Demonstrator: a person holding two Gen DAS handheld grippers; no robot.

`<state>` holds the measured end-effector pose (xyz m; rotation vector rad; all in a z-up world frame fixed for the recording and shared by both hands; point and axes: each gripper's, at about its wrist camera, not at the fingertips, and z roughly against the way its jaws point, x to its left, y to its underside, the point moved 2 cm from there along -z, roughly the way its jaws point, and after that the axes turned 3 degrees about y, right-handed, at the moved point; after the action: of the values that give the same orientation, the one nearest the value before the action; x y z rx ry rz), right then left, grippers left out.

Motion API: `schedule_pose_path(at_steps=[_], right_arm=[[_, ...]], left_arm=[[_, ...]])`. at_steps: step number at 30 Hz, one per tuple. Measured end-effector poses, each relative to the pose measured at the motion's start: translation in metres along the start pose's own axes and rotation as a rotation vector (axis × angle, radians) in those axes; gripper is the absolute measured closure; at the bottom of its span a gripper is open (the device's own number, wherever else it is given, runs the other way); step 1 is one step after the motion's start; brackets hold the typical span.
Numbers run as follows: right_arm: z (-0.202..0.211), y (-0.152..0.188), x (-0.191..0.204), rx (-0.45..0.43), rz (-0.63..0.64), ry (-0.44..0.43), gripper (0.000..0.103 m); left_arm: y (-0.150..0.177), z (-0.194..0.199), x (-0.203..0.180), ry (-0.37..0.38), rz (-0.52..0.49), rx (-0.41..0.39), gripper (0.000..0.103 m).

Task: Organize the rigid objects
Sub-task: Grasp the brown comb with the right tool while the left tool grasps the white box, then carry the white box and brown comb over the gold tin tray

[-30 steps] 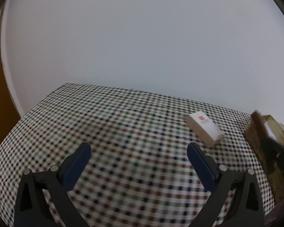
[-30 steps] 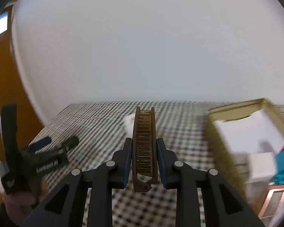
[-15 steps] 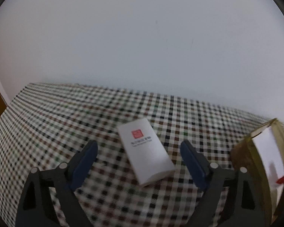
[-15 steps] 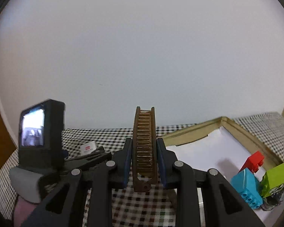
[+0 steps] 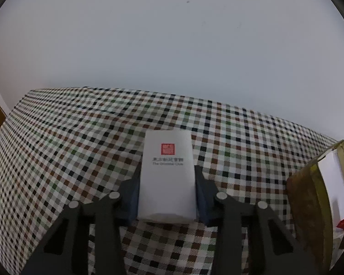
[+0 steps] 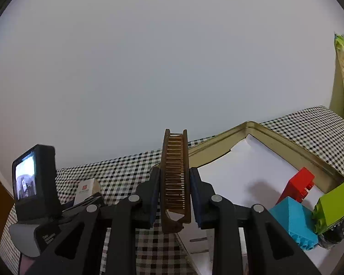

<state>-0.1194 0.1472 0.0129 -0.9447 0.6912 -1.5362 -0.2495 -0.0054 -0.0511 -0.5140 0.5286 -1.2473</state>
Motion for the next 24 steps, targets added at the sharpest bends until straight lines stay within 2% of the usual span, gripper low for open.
schedule_pose_path(at_steps=[5, 10, 12, 19, 24], right_arm=[[0.000, 0.001, -0.002, 0.000, -0.014, -0.018, 0.075], [0.007, 0.000, 0.001, -0.022, -0.005, -0.041, 0.075], [0.010, 0.000, 0.003, -0.027, 0.000, -0.046, 0.075], [0.017, 0.006, 0.009, -0.028, 0.013, -0.077, 0.075], [0.023, 0.014, 0.012, -0.024, 0.051, -0.097, 0.075]], left_arm=[[0.011, 0.024, 0.010, 0.026, -0.001, -0.031, 0.063], [0.027, 0.059, -0.002, -0.025, -0.095, -0.161, 0.063], [0.035, 0.072, -0.006, -0.023, -0.119, -0.194, 0.063], [0.069, 0.107, 0.000, -0.003, -0.081, -0.213, 0.063], [0.080, 0.121, -0.010, -0.015, -0.069, -0.246, 0.063]])
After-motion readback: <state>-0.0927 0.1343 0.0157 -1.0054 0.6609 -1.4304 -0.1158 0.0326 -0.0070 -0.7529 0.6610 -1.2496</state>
